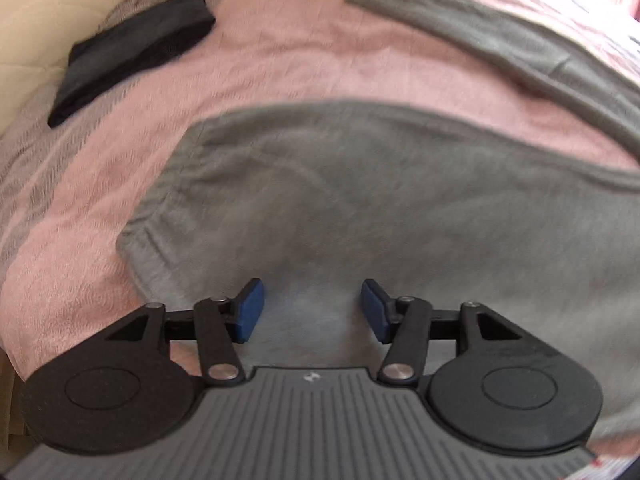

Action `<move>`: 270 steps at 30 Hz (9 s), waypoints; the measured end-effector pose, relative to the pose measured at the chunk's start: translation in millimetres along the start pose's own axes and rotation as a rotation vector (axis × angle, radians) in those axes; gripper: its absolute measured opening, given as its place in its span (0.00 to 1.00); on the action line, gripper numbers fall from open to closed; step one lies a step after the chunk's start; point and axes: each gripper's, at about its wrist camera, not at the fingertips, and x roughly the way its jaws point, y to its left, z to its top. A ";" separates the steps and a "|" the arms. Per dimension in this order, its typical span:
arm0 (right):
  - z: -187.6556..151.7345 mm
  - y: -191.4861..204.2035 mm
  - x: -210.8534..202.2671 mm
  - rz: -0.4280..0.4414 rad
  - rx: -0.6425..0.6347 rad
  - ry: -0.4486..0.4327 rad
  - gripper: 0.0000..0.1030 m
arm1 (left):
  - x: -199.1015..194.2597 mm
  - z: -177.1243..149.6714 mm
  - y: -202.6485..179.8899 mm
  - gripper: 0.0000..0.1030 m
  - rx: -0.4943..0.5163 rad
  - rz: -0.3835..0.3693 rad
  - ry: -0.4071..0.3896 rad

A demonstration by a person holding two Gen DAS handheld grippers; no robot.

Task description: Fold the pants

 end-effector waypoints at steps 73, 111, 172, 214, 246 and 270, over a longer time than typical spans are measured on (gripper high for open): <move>-19.6 139.7 -283.2 0.194 0.116 0.086 0.55 | -276.9 -6.9 17.1 0.69 0.374 -0.311 -0.019; 198.5 18.0 -36.0 0.305 -0.127 -0.007 0.55 | -115.4 133.1 -196.8 0.68 0.340 -0.337 -0.008; -11.0 -0.6 -56.9 0.120 0.352 -0.049 0.44 | -44.2 31.3 -86.8 0.26 0.502 -0.429 -0.008; 11.6 -130.0 -2.7 0.276 0.869 -0.071 0.19 | -14.6 76.7 103.4 0.03 -0.607 -0.203 -0.039; -10.9 -161.4 -6.5 0.287 0.830 0.004 0.14 | -29.8 -6.8 116.8 0.05 -0.450 -0.199 -0.067; -29.6 -144.9 -8.8 0.155 0.795 0.088 0.50 | -16.4 -8.9 86.2 0.23 -0.136 -0.028 0.051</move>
